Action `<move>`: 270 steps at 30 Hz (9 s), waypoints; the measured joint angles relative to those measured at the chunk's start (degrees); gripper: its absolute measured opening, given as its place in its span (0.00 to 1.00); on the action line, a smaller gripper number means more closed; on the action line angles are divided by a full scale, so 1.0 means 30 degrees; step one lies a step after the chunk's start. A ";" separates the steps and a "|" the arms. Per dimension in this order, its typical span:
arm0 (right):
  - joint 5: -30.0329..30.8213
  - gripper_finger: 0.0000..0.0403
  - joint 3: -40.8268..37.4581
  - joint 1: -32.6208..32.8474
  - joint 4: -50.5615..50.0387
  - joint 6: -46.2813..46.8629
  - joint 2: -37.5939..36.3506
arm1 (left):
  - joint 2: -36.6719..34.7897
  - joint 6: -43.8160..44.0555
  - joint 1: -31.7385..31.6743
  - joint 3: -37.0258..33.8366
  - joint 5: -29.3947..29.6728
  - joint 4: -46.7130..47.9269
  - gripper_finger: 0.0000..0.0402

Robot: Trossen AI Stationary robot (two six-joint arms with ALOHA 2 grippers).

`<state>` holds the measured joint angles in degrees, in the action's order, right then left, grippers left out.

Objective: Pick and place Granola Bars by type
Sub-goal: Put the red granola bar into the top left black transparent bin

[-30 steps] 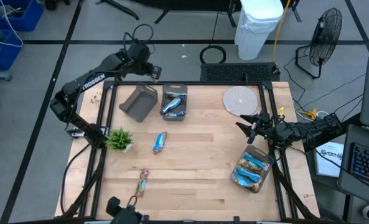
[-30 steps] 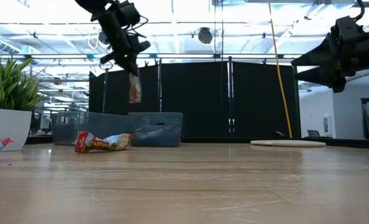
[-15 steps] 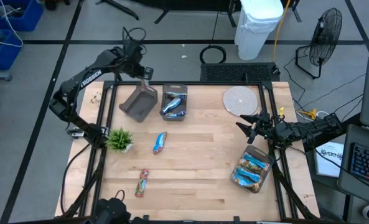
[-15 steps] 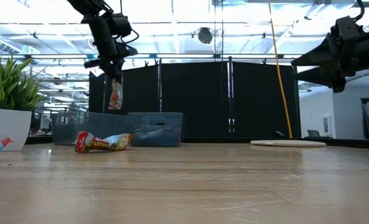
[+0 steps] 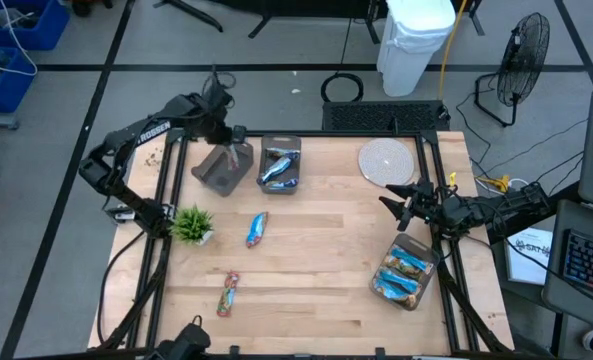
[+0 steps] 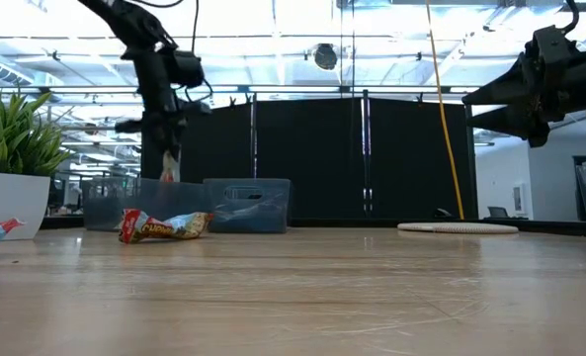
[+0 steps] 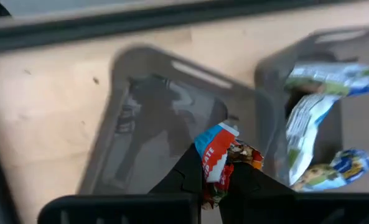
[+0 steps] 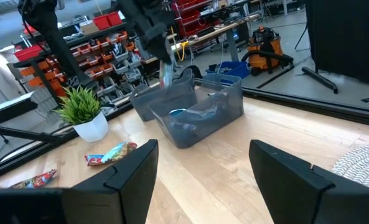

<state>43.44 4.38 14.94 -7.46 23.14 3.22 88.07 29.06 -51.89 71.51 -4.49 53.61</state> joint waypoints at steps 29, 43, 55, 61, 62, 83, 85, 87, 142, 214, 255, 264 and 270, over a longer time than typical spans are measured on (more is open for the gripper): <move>-0.0007 0.60 -0.0015 0.0000 0.0000 0.0000 0.0007 | 0.0000 0.3078 -0.0199 -0.4630 -0.2546 -0.8099 0.28; -0.0007 0.60 -0.0015 0.0000 0.0007 -0.0003 0.0007 | -0.1106 0.3249 -0.0382 -0.4644 -0.2636 -0.9033 0.67; -0.0015 0.60 -0.0015 0.0002 0.0009 -0.0002 0.0007 | -0.6506 0.2804 0.1034 -0.4630 0.1383 -0.8533 0.75; -0.0015 0.60 -0.0015 0.0000 0.0007 0.0000 0.0007 | -0.7395 0.2787 0.3477 -0.3652 0.2440 -0.6645 0.71; -0.0015 0.60 -0.0015 0.0000 0.0015 -0.0001 0.0007 | -0.7390 0.2775 0.3985 -0.3292 0.2816 -0.6096 0.71; 0.0000 0.60 -0.0087 0.0000 0.3585 -0.0014 0.0007 | -0.3083 0.8111 1.3455 0.3088 0.7244 0.3646 0.64; -0.0001 0.60 -0.0109 0.0007 0.4539 -0.0015 0.0007 | -0.2577 0.8787 1.4330 0.3122 0.7220 0.3770 0.63; -0.0013 0.60 -0.0104 0.0005 0.5704 -0.0009 -0.0003 | -0.2076 0.9303 1.5120 0.3122 0.7108 0.3787 0.61; -0.0007 0.60 -0.0335 0.0006 0.6420 -0.0007 0.0007 | 0.4869 1.5496 2.0563 -0.4302 0.5108 -0.3995 0.56; 0.0000 0.60 -0.0357 0.0005 0.6426 0.0000 0.0007 | -0.6368 -1.8486 0.5987 -0.2663 0.8026 0.1205 0.03; -0.0004 0.60 -0.0357 0.0004 0.6419 0.0000 0.0005 | 0.5429 -3.3602 0.4090 0.5694 0.9021 0.8304 0.03; 0.0000 0.60 -0.0357 0.0002 0.6414 0.0000 0.0002 | 0.5617 -3.4165 0.3811 0.5452 0.8166 0.8450 0.03; 0.0000 0.60 -0.0357 0.0007 0.6419 -0.0007 0.0000 | 0.5617 -3.4816 0.4044 0.3053 0.8432 0.7632 0.03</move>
<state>43.44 3.31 14.96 11.79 23.11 3.22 104.92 -75.39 -39.76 80.67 20.81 76.50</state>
